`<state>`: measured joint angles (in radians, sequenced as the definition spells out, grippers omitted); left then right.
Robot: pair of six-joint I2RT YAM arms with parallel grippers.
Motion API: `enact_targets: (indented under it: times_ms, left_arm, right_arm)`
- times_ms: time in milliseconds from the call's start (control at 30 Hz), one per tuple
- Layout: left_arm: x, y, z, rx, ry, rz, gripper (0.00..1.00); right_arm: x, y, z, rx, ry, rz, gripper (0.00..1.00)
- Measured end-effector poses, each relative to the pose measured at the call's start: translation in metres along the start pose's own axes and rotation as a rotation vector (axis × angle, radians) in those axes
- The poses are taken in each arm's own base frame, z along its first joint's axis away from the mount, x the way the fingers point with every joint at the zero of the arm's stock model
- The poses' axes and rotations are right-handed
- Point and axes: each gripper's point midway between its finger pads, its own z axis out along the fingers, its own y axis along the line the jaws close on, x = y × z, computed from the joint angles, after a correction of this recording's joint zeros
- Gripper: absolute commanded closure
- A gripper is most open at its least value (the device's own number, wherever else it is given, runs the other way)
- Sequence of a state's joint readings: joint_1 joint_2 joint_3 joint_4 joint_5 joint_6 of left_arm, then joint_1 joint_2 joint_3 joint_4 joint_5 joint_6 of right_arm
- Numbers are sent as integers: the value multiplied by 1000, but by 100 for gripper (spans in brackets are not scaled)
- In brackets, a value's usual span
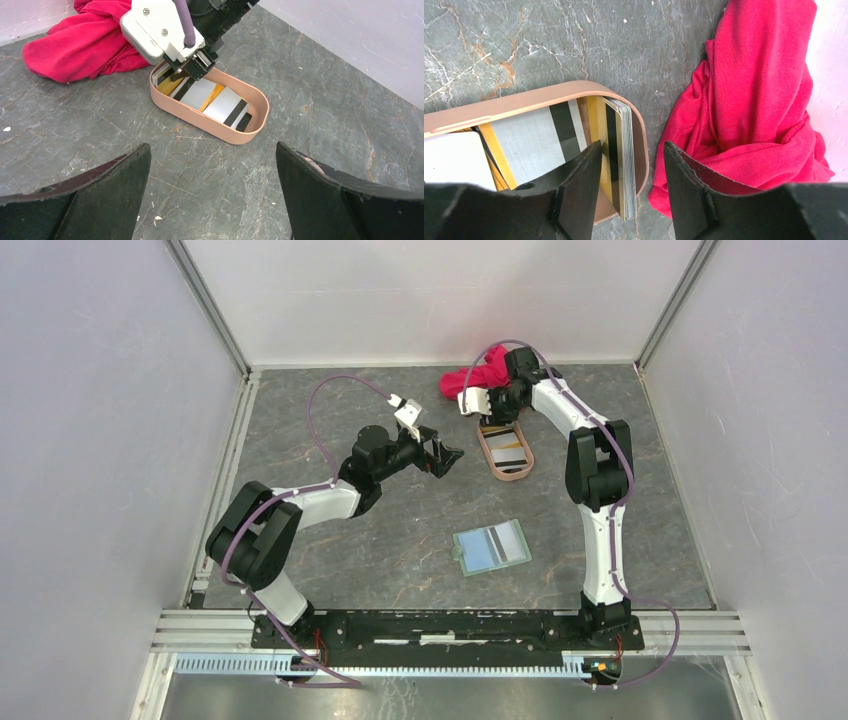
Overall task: Put the credit cards into the card holder
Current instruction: Pick up the credit card from the storage box.
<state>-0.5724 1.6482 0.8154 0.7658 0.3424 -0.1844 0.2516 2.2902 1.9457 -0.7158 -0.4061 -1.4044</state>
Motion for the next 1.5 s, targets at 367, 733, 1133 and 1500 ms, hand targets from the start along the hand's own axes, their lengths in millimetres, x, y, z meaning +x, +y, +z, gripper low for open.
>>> enact_targets:
  times_ms: [367,733,1133,1500]
  left_arm:
    - [0,0,0,0,0,0,0]
    - [0,0,0,0,0,0,0]
    - [0,1,0,-1,0,0,0]
    - [0,1,0,-1,0,0,0]
  right_arm:
    - [-4,-3,-9,7,-3,-10,52]
    - [-9,-5,-18,12,-5,-23,72]
    - [-11,7,-22,-26,-11,-31,93]
    - [-16,11,-33,-45,-29,-42,98]
